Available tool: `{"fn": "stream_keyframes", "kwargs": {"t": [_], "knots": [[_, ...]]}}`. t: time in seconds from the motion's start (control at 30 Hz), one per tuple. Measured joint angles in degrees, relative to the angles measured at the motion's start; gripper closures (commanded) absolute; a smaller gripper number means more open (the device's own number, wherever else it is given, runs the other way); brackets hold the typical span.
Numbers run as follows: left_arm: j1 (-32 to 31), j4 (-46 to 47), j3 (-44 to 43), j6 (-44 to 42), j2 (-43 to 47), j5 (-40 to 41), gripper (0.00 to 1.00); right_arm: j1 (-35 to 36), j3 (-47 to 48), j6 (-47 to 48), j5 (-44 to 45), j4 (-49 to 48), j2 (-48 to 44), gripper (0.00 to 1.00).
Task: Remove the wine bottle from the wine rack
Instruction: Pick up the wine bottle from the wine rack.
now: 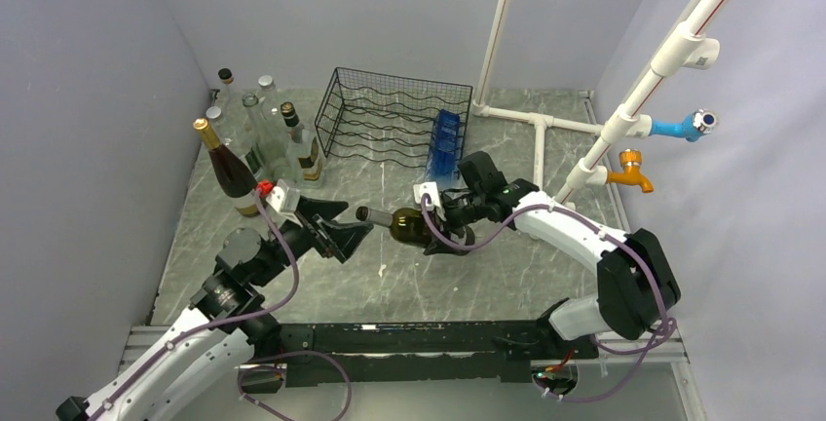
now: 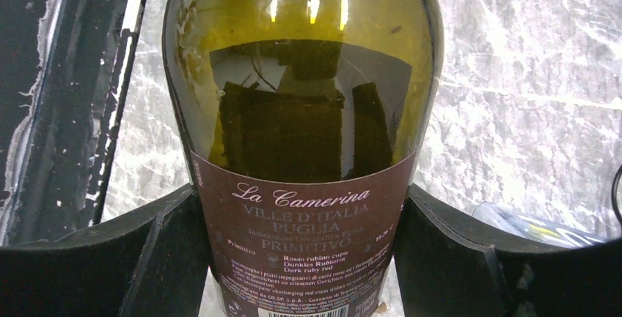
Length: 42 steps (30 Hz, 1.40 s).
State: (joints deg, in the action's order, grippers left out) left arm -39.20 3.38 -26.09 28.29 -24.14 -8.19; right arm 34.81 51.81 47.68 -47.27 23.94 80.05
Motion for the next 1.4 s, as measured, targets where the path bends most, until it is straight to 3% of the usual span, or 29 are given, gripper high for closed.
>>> {"fn": "stream_keyframes", "kwargs": {"t": [0.47,0.97,1.4], "knots": [[0.0,16.09,4.94,4.59,-8.76,-1.64,0.01,-1.92,0.68,-3.39,-4.31,-0.04,0.74,1.0],[0.0,35.52,10.54,12.57,-19.52,-0.35,0.12,-2.47,0.76,-4.44,-5.77,-0.04,0.74,1.0],[-1.09,44.17,10.58,14.34,-28.04,0.31,0.24,-2.8,0.76,-4.76,-6.03,-0.04,0.74,1.0]]}}
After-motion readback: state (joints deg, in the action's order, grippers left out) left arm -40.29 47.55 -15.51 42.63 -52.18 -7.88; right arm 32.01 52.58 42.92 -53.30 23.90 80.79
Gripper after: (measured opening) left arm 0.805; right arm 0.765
